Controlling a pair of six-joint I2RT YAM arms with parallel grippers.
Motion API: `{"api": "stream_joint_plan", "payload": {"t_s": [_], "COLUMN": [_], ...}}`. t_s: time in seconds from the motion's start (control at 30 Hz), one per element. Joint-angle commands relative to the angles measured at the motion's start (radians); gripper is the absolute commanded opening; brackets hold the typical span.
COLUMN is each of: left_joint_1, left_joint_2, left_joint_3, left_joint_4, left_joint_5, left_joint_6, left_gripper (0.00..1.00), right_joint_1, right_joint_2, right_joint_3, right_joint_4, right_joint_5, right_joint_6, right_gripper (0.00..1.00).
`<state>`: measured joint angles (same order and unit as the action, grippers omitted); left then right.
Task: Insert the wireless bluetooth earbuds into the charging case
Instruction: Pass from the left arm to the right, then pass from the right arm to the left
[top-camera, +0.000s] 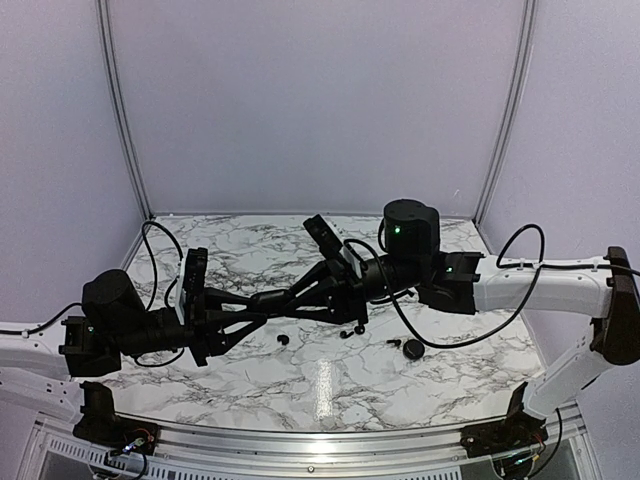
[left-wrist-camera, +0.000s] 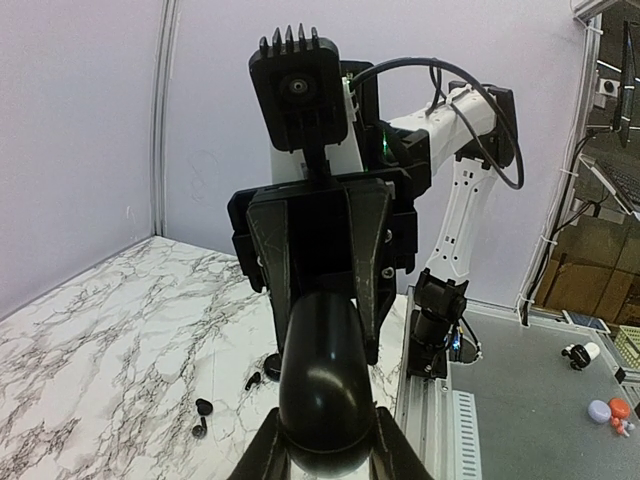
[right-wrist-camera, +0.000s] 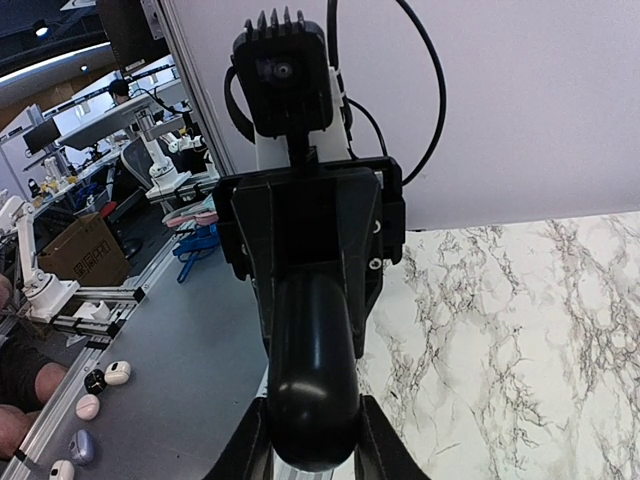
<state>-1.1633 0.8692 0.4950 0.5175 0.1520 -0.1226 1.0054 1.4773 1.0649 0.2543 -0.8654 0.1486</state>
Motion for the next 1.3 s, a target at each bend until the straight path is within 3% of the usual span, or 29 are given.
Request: {"api": "stream_joint_plan", "payload": {"t_s": [0.0,0.2,0.37,0.53,0.77,1.07,1.27], "left_joint_1": [0.001,0.001,0.001,0.001,0.001,0.001,0.001], "left_joint_2": [0.003,-0.001,-0.002,-0.004,-0.006,0.002,0.04], "left_joint_3": [0.031,0.025,0.027,0.024,0.01,-0.022,-0.013], "left_joint_4": [0.02,0.019,0.019,0.026,0.065,0.212,0.256], "left_joint_5": [-0.005,0.002,0.001,-0.023,-0.053,-0.083,-0.084], "left_joint_6": [0.008,0.013,0.013,0.008,0.005,-0.025,-0.036], "left_gripper": [0.08,0.08,0.1,0.27,0.52,0.55,0.53], "right_joint_1": [0.005,0.005,0.006,0.005,-0.002,-0.002,-0.001], "right_joint_2": [-0.002,0.012,0.024,0.013,0.003,0.005,-0.005], "right_joint_3": [0.007,0.02,0.03,0.015,-0.011,-0.049,-0.054], "right_joint_4": [0.037,0.038,0.036,0.084,0.2,0.355,0.355], "right_joint_5": [-0.016,-0.011,-0.017,-0.015,0.014,0.065,0.097], "right_joint_6": [0.017,0.039,0.042,0.069,0.129,0.195,0.189], "right_gripper": [0.23,0.3,0.17,0.09,0.07,0.07,0.07]}}
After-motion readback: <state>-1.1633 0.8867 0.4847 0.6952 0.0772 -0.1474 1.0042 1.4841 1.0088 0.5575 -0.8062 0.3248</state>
